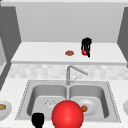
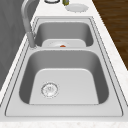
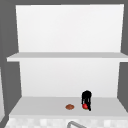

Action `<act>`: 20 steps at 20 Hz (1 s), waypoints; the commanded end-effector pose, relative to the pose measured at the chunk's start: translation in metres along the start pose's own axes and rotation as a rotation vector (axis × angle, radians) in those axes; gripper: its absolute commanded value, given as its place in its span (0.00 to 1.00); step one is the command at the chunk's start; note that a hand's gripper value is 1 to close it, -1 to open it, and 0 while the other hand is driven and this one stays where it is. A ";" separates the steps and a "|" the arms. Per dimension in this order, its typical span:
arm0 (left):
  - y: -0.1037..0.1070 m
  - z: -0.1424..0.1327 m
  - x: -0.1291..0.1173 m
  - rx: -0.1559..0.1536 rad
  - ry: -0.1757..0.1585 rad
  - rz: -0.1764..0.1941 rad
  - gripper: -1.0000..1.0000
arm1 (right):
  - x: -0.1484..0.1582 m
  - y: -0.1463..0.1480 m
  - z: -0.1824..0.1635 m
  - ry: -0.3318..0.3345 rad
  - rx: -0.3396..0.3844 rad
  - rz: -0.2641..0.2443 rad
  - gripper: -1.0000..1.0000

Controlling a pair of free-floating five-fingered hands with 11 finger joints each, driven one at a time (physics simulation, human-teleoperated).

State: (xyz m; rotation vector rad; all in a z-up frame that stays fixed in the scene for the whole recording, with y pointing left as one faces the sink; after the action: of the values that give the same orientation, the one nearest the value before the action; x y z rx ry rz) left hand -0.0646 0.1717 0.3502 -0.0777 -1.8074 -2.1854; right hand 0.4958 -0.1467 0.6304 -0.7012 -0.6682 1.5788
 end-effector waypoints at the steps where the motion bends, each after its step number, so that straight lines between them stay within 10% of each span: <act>1: 0.000 0.000 0.000 0.000 0.000 0.000 0.50 | -0.003 -0.006 0.005 -0.004 -0.009 0.005 0.00; 20: 0.000 0.000 0.000 0.000 0.000 0.000 0.50 | 0.040 -0.045 0.035 -0.011 0.010 0.004 0.00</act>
State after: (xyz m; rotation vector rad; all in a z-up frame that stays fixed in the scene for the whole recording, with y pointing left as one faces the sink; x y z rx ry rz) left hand -0.0646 0.1717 0.3502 -0.0777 -1.8074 -2.1854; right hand 0.4963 -0.1176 0.6790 -0.7118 -0.6415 1.5974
